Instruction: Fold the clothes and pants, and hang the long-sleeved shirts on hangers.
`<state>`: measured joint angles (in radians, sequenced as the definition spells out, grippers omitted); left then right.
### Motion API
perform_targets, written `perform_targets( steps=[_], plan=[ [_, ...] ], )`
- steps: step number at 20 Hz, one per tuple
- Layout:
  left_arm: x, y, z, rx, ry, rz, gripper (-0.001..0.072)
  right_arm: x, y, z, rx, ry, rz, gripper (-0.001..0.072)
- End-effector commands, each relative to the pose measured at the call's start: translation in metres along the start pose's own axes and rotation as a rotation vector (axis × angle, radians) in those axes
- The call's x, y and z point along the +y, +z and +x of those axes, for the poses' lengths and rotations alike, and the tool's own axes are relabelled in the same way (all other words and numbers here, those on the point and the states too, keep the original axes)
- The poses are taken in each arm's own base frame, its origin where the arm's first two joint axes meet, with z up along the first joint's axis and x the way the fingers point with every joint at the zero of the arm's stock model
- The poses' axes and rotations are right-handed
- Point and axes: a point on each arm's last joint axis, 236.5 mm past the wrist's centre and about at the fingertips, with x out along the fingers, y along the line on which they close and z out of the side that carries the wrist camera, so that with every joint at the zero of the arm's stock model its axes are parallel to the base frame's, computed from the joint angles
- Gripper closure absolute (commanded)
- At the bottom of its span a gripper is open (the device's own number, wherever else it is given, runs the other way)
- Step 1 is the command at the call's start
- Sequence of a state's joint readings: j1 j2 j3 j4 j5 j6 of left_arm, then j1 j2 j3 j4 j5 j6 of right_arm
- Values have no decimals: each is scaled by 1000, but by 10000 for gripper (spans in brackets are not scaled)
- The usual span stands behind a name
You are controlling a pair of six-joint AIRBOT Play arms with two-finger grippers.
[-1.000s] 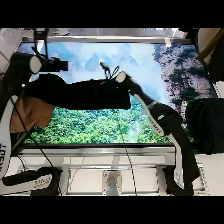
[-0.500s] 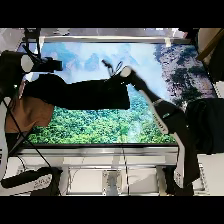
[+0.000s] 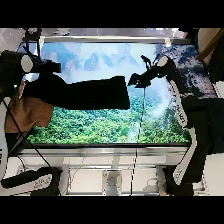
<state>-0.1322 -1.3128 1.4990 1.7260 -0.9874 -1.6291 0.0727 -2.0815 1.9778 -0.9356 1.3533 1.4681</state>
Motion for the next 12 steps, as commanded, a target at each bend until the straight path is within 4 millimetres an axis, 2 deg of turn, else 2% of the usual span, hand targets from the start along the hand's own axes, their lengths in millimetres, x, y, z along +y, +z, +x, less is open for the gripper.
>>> perform_targets(
  steps=[1,4,7,12],
  plan=[
    [1,0,0,0,2,-1,685,-4,3,19,6,144,137,120],
    [1,0,0,0,2,0,685,0,14,38,-27,198,175,120],
    [1,0,0,0,2,0,684,0,17,50,-42,191,178,120],
    [1,0,0,0,2,-1,684,11,18,68,-54,180,159,122]
  ],
)
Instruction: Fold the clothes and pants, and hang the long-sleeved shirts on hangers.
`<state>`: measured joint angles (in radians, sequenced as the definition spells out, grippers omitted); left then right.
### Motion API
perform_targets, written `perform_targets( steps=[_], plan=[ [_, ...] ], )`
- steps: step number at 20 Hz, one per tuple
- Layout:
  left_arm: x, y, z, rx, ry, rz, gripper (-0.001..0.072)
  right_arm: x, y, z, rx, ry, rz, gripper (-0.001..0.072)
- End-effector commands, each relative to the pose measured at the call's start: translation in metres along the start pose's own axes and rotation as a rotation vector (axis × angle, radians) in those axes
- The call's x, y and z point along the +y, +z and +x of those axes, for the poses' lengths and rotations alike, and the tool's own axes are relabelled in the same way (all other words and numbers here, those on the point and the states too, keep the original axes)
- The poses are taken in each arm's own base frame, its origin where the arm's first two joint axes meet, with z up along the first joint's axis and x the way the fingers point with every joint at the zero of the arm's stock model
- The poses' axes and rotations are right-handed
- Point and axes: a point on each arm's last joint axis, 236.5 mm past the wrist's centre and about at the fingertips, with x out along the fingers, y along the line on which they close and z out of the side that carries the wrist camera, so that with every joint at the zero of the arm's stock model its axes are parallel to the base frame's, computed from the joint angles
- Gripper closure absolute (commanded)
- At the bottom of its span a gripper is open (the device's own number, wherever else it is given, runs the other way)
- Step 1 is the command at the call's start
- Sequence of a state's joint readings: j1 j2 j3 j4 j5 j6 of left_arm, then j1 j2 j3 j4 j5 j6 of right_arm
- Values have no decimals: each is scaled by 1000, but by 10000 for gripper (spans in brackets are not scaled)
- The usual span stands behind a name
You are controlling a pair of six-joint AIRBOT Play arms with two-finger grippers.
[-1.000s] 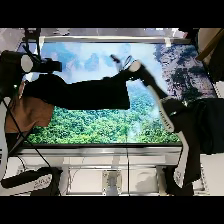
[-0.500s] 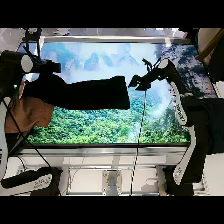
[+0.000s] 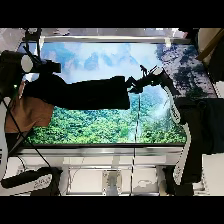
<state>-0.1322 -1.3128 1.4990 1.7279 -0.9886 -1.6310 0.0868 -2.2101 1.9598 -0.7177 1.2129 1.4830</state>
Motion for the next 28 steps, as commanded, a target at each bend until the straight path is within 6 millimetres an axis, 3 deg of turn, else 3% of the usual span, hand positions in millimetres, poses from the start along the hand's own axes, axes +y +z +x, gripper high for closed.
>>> perform_targets(
  steps=[1,4,5,7,8,9,11,13,17,20,22,24,26,28],
  plan=[
    [0,0,0,0,1,1,684,7,-1,13,-8,3,-9,130],
    [0,0,0,0,1,1,684,17,-10,22,17,9,-29,208],
    [0,0,0,-1,0,0,685,23,-14,25,31,23,-37,267],
    [0,0,0,0,1,1,685,38,-23,28,61,63,-35,444],
    [0,0,0,0,1,1,684,48,-29,26,86,91,-37,675],
    [1,-1,0,6,1,0,684,55,-37,21,126,105,-53,702],
    [1,-9,-2,40,3,1,684,64,-51,0,197,97,-101,702],
    [3,-16,-10,65,5,28,684,67,-54,-33,203,51,-146,703],
    [8,-5,-51,6,6,14,685,60,-61,-123,183,-102,-220,703],
    [-4,6,-87,-65,-53,-13,684,51,-82,-192,194,-202,-221,703],
    [-24,8,-99,-82,-116,-14,684,48,-95,-230,173,-238,-206,702],
    [-55,5,-99,-69,-180,22,685,50,-98,-260,108,-257,-195,702],
    [-90,-4,-82,-30,-231,94,685,56,-98,-276,55,-262,-165,702],
    [-132,-20,-46,38,-277,158,685,63,-96,-277,27,-252,-133,703]
  ],
)
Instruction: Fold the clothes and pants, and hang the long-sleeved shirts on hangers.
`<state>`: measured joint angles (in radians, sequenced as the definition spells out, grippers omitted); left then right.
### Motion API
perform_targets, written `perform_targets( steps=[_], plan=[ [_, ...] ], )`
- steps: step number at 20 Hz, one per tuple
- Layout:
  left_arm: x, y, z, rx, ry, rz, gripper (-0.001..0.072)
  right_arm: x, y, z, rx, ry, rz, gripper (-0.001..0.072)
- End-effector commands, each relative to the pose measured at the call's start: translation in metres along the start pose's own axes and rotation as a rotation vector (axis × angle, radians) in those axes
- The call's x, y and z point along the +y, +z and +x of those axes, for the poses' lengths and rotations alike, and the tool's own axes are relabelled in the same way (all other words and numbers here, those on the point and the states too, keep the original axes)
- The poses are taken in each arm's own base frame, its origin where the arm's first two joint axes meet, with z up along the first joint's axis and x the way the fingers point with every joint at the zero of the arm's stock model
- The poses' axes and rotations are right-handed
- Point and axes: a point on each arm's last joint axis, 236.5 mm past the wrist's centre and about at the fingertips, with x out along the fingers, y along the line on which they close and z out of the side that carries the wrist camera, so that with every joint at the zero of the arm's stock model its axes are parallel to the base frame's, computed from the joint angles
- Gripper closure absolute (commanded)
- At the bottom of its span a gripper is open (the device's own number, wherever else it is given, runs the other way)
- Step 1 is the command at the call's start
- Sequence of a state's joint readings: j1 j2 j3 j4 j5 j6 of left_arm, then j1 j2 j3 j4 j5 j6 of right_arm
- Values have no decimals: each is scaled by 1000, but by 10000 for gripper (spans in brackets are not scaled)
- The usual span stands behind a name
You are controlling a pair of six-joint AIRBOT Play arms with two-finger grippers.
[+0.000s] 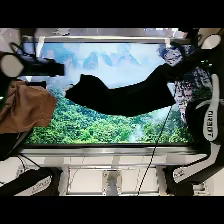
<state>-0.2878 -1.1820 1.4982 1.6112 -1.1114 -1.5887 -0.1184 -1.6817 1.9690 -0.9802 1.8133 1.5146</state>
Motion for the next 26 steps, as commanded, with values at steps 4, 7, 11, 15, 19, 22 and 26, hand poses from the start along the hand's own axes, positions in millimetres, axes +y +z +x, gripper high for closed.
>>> perform_targets(
  steps=[4,7,11,15,19,22,26],
  plan=[
    [-140,-64,140,194,-184,204,685,20,39,-9,-203,-1,77,702],
    [-209,-91,189,164,-259,288,685,46,68,-5,-317,34,51,703],
    [-249,-105,213,123,-304,324,685,72,71,27,-285,47,3,702],
    [-224,-91,206,123,-273,294,685,75,75,80,-216,23,45,703],
    [-136,-49,158,112,-135,259,685,105,78,125,-198,52,68,703],
    [-64,-8,104,30,-46,161,685,153,88,169,-256,102,18,703],
    [4,15,39,-44,46,59,684,235,98,233,-382,233,-46,703]
  ],
)
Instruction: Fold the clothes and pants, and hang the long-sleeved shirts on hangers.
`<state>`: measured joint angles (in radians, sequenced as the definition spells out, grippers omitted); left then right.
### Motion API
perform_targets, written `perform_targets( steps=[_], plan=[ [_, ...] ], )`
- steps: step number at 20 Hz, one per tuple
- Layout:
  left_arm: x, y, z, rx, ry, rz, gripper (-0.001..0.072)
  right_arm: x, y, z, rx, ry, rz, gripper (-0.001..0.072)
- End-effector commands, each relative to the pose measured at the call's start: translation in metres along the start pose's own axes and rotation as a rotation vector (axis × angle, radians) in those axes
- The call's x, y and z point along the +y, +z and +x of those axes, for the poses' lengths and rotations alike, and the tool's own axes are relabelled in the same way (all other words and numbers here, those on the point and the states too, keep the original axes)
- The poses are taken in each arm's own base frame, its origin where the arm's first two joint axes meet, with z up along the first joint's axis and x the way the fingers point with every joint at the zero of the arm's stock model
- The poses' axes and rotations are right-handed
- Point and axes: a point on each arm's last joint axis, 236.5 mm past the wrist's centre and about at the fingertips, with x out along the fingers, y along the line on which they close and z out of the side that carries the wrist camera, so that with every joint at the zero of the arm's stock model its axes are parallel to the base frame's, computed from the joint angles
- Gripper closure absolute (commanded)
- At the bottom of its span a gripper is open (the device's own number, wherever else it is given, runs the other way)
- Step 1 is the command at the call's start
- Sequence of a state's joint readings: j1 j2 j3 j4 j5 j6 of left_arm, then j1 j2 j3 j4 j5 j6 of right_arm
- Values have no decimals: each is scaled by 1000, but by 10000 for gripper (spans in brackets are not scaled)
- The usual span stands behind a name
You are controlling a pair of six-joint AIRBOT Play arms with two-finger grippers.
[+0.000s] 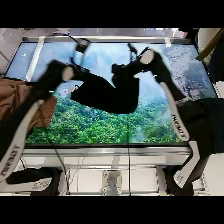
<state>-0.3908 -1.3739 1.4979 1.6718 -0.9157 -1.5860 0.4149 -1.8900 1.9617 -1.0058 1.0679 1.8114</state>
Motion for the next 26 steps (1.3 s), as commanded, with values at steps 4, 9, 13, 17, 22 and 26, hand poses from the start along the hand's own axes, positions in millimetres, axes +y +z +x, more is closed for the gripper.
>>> perform_targets(
  steps=[4,9,13,17,22,26],
  plan=[
    [73,-5,-82,-11,118,-85,684,97,-19,106,-213,203,-18,555],
    [75,-16,-87,30,128,-74,685,126,-59,112,-101,245,-271,162],
    [76,-18,-87,40,132,-74,684,42,-42,61,75,52,-337,162],
    [76,-19,-87,42,134,-72,684,-109,-31,-26,285,-268,-248,161],
    [78,-23,-88,60,139,-74,684,-194,-59,-33,374,-226,-18,159],
    [78,-23,-88,60,138,-75,684,-178,-44,9,211,53,152,134]
  ],
)
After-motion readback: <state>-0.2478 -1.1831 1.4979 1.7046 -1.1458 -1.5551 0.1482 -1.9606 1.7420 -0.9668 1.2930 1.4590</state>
